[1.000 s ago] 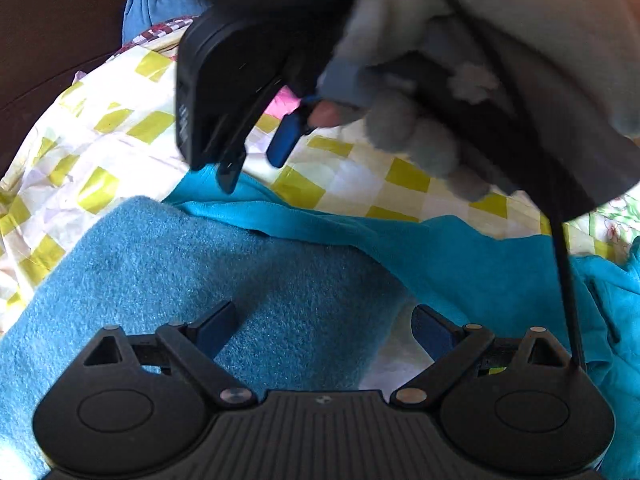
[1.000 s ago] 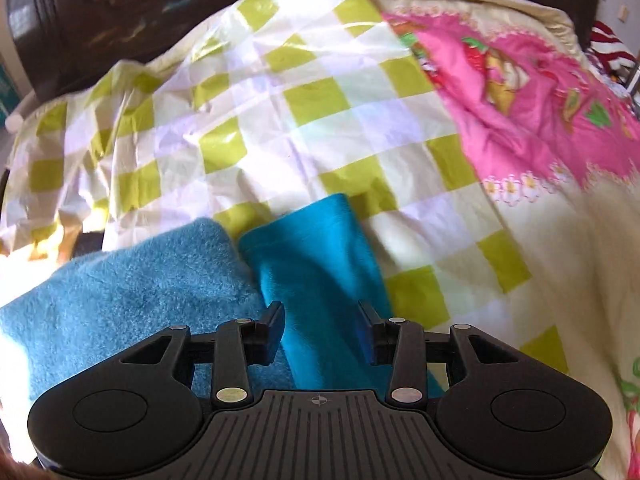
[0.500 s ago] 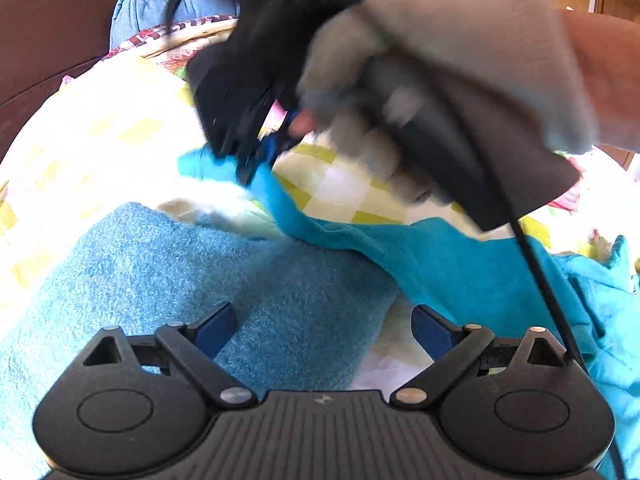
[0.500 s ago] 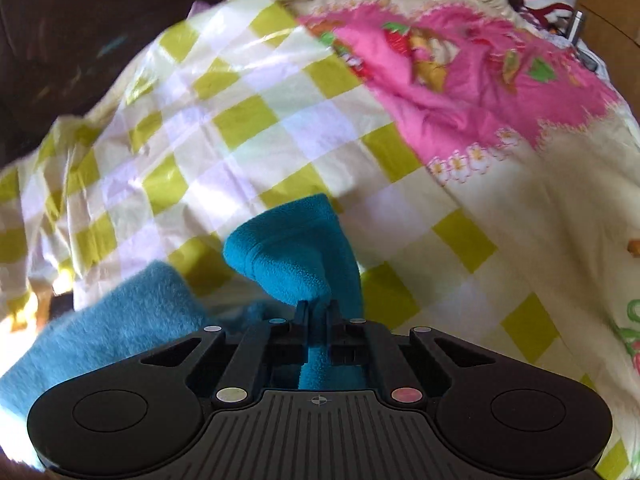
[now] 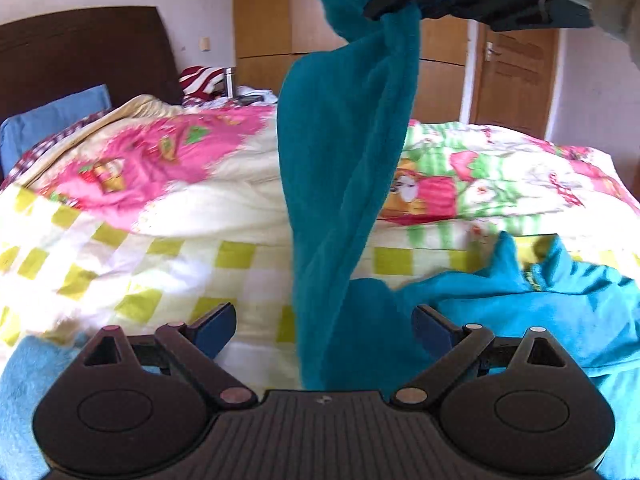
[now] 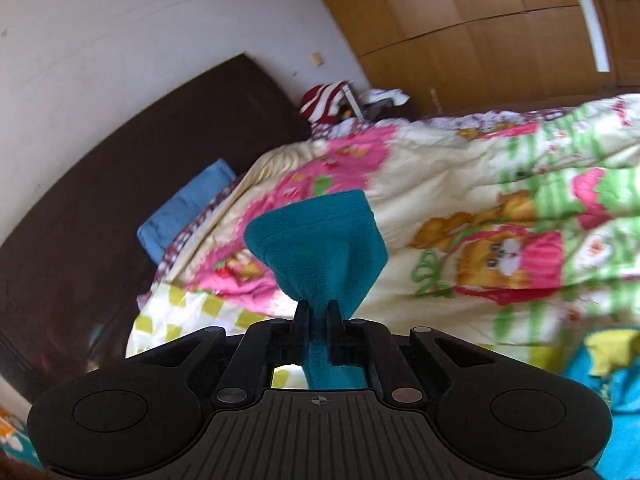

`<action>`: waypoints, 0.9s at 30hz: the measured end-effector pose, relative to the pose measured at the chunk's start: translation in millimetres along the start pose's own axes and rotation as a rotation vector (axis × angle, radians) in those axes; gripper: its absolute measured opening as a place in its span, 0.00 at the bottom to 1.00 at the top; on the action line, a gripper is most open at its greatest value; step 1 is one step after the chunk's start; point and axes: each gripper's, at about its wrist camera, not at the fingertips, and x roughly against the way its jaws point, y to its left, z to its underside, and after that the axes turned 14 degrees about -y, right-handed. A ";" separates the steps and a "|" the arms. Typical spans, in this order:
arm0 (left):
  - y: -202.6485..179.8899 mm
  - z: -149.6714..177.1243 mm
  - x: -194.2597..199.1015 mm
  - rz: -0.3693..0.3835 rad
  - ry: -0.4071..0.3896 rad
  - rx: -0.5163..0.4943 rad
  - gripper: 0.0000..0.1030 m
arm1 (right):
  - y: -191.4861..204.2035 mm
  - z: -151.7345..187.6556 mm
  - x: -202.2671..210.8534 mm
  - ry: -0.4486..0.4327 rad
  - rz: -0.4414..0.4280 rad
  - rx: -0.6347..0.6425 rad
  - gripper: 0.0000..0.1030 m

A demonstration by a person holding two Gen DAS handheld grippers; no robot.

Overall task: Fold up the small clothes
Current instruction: 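Fold the lifted sleeve across the pullover body and release with the right tool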

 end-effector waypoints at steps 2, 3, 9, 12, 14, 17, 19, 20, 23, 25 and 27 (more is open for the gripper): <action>-38.7 -1.3 -1.1 0.040 -0.001 -0.056 1.00 | -47.2 -1.3 38.8 -0.053 0.083 -0.038 0.06; -56.4 -0.6 -4.8 0.056 0.002 -0.085 1.00 | -73.9 0.6 54.8 -0.074 0.129 -0.057 0.06; -136.6 36.8 -29.8 0.119 0.088 -0.250 1.00 | -225.4 62.4 103.2 -0.058 0.439 -0.232 0.07; -160.6 55.7 -39.8 0.146 0.156 -0.310 1.00 | -269.7 100.3 107.0 0.022 0.522 -0.295 0.07; -170.4 64.2 -41.6 0.146 0.174 -0.359 1.00 | -283.7 118.9 110.2 0.053 0.515 -0.320 0.07; -178.1 73.0 -43.8 0.134 0.192 -0.418 1.00 | -292.6 132.5 114.6 0.048 0.519 -0.350 0.14; -176.9 75.3 -47.3 0.124 0.200 -0.432 1.00 | -301.3 135.4 118.8 0.036 0.534 -0.369 0.15; -175.8 75.5 -48.8 0.122 0.205 -0.430 1.00 | -303.6 135.3 119.2 0.035 0.532 -0.375 0.21; -174.6 76.2 -50.4 0.123 0.215 -0.427 1.00 | -303.0 133.7 119.0 0.028 0.582 -0.365 0.32; -174.8 76.2 -51.5 0.125 0.218 -0.423 1.00 | -296.7 134.4 122.2 0.025 0.633 -0.322 0.32; -173.2 74.4 -53.1 0.131 0.221 -0.405 1.00 | -285.6 135.7 128.0 0.007 0.664 -0.280 0.32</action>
